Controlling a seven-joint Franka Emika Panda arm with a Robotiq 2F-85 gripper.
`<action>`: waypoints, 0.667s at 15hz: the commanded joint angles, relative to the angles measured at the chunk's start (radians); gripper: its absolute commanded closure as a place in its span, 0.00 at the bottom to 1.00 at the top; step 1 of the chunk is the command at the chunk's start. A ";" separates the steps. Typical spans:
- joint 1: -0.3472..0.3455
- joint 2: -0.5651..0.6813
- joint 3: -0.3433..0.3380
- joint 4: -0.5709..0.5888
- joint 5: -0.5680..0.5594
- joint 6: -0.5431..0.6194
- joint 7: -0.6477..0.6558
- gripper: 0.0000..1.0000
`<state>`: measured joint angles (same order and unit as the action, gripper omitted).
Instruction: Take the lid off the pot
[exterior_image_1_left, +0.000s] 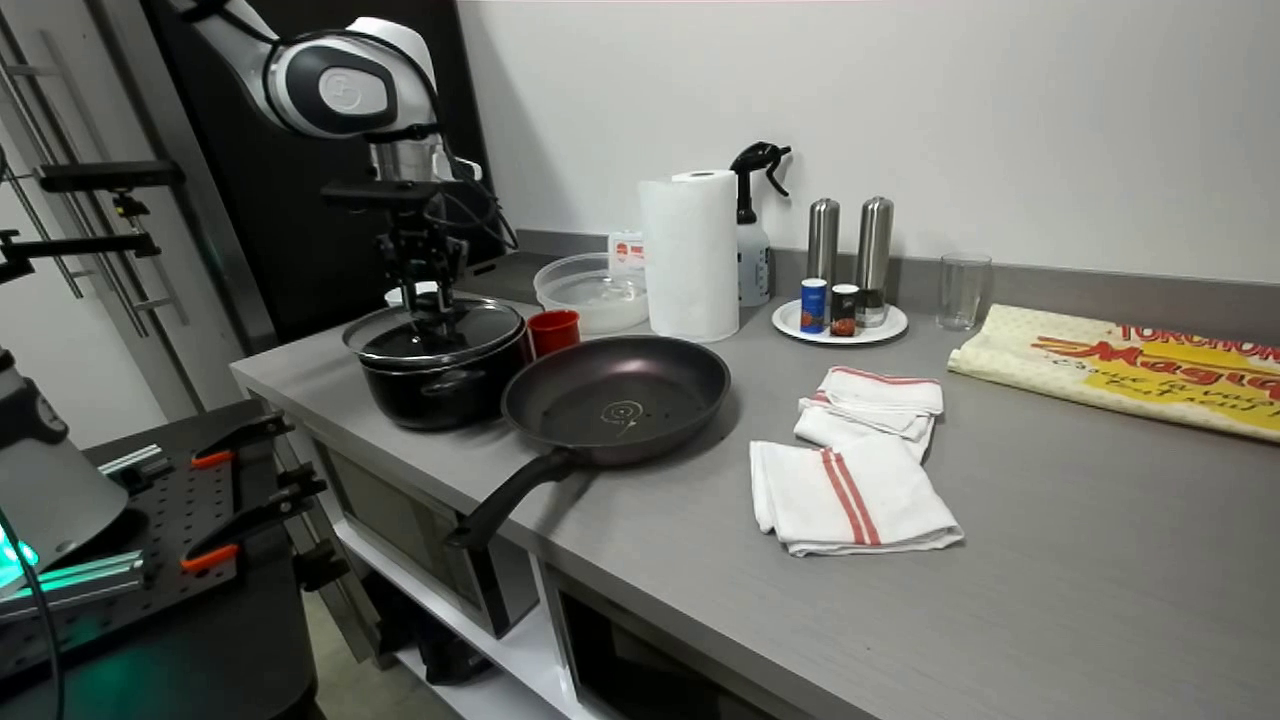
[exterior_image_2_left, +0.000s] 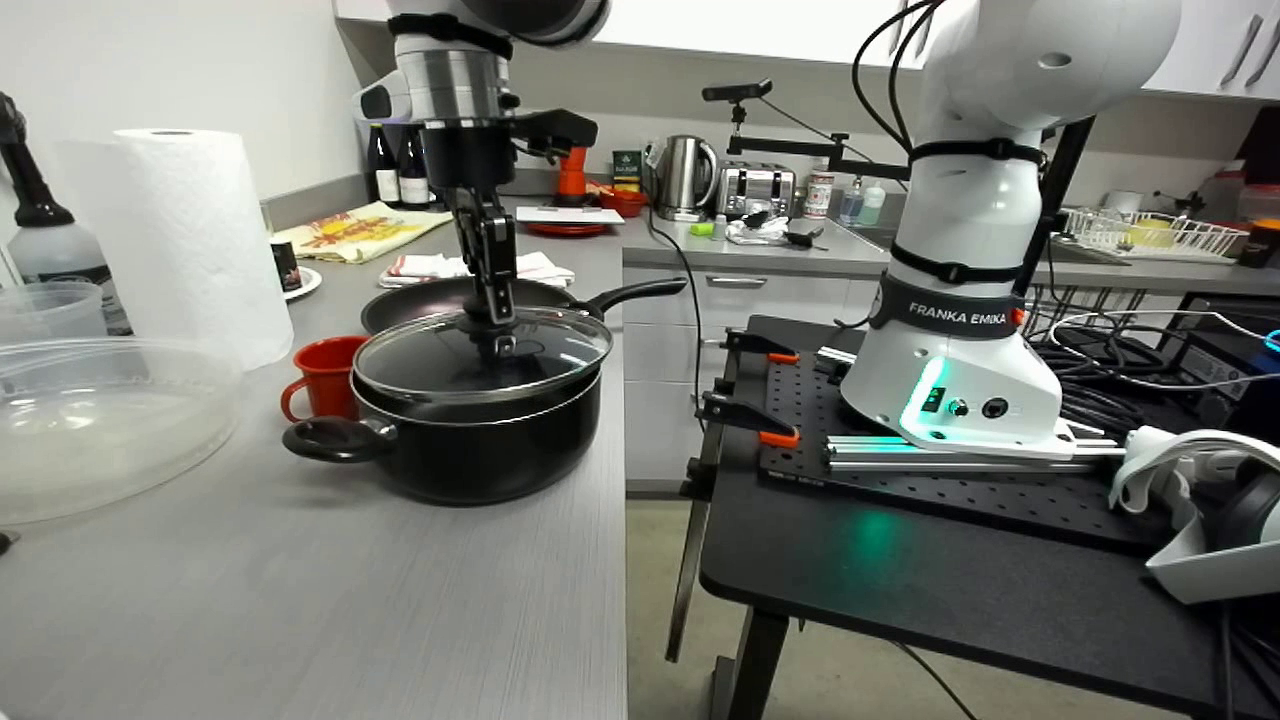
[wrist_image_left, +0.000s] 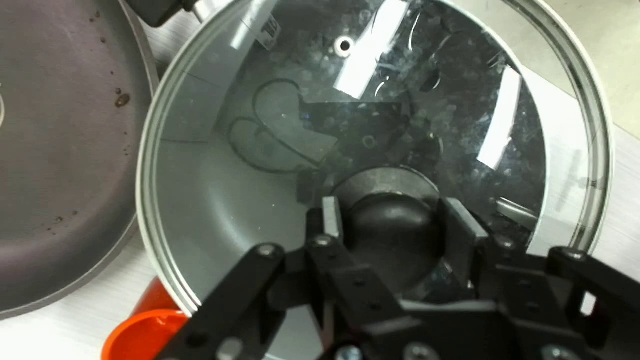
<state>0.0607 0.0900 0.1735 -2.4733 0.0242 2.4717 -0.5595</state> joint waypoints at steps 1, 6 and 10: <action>0.023 -0.118 -0.008 -0.039 -0.030 -0.032 0.050 0.75; 0.044 -0.134 -0.011 0.002 -0.044 -0.101 0.049 0.75; 0.074 -0.093 0.001 0.054 -0.083 -0.170 0.047 0.75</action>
<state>0.1047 -0.0179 0.1729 -2.4703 -0.0183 2.3661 -0.5315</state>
